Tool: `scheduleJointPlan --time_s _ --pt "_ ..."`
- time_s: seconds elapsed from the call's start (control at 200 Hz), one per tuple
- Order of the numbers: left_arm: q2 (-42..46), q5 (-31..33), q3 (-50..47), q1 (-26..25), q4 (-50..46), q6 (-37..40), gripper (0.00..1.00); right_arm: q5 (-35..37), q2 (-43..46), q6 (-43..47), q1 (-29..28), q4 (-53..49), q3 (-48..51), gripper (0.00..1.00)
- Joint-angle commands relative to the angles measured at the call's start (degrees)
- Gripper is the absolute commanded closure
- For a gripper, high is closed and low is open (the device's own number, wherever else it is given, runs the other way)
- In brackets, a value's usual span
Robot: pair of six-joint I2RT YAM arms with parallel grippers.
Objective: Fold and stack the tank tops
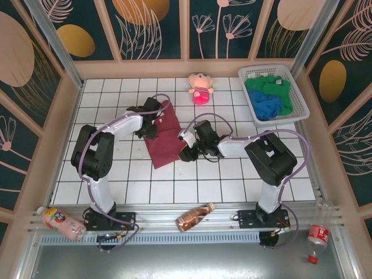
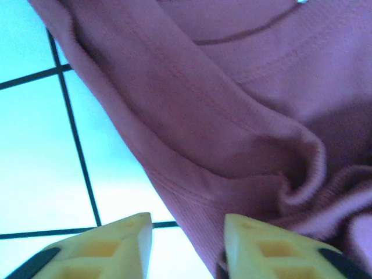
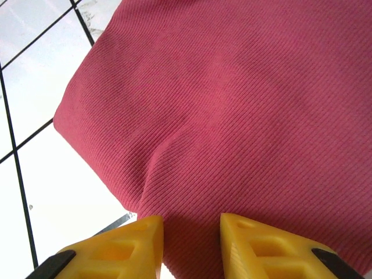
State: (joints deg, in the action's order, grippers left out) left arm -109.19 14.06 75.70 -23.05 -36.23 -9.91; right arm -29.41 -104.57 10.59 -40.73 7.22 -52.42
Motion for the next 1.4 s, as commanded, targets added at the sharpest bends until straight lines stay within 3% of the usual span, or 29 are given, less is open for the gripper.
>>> scheduleJointPlan --time_s 0.0,0.205,0.38,0.515,0.64,0.705,0.911,0.986,1.166,1.396 --pt "-1.74 1.54 2.57 1.66 -0.18 3.80 0.59 0.91 -0.36 2.86 -0.87 -2.74 0.35 0.69" --pt "-5.31 6.97 6.96 3.62 -2.12 5.44 0.54 1.95 1.54 5.16 -1.83 -6.11 -0.23 0.69" --pt "-1.83 2.62 9.71 3.59 -5.23 1.75 0.45 2.35 6.07 10.14 -3.03 -5.84 -1.74 0.62" --pt "2.55 -6.60 11.20 3.61 -11.21 -2.32 0.39 8.44 7.19 23.29 -7.23 -6.35 -1.15 0.56" --pt "8.19 -19.29 6.61 3.53 -9.07 -6.48 0.38 15.04 6.06 33.33 -9.88 -1.20 1.71 0.50" --pt "9.41 -25.31 3.29 3.49 -6.12 -8.06 0.38 17.35 4.33 36.28 -9.98 0.70 1.30 0.49" --pt "6.54 -34.16 -3.94 2.31 2.56 -11.54 0.41 17.59 -1.11 40.40 -10.43 2.44 -2.34 0.48" --pt "4.15 -33.41 -5.04 2.29 3.29 -11.08 0.43 16.61 -2.40 40.91 -10.77 2.68 -2.63 0.50" --pt "-0.03 -24.28 -3.44 2.44 0.48 -7.10 0.44 17.22 -4.23 41.74 -11.48 3.42 -3.59 0.55" --pt "-1.85 -17.19 1.34 4.30 -1.72 -5.63 0.41 16.13 -3.00 39.53 -12.58 0.92 -3.81 0.82"
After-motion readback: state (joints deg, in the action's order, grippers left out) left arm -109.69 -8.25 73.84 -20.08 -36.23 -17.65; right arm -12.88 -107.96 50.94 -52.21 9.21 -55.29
